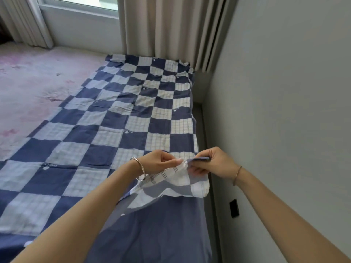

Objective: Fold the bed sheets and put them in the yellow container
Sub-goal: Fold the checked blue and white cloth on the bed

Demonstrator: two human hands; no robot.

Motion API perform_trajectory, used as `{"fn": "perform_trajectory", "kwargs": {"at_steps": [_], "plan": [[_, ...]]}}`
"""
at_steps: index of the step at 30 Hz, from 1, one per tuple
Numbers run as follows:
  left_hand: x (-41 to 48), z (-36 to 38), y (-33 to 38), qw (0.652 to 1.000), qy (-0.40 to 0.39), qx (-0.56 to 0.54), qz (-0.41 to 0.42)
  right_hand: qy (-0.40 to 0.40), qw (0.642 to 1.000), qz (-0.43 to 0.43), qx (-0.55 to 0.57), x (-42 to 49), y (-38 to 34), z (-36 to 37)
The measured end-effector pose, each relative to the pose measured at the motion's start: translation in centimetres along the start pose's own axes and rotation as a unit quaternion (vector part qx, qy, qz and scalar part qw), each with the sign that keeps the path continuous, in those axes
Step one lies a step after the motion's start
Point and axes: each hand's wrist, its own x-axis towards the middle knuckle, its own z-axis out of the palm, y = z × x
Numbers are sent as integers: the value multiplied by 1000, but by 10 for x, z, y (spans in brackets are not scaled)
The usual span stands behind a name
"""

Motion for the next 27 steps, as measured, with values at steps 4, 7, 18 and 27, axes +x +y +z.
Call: {"fn": "perform_trajectory", "kwargs": {"at_steps": [4,7,18,27], "plan": [[32,-26,2,999,-47,1,-16,-40,997,68,-19,44,-17,-34],[64,-34,-1,996,-68,-52,-38,-57,993,98,-24,82,-16,-65],[248,-93,28,959,244,-113,-89,-69,993,93,-36,264,12,-221],[312,-151,47,943,330,-3,-48,-8,985,83,148,338,10,-268]]}}
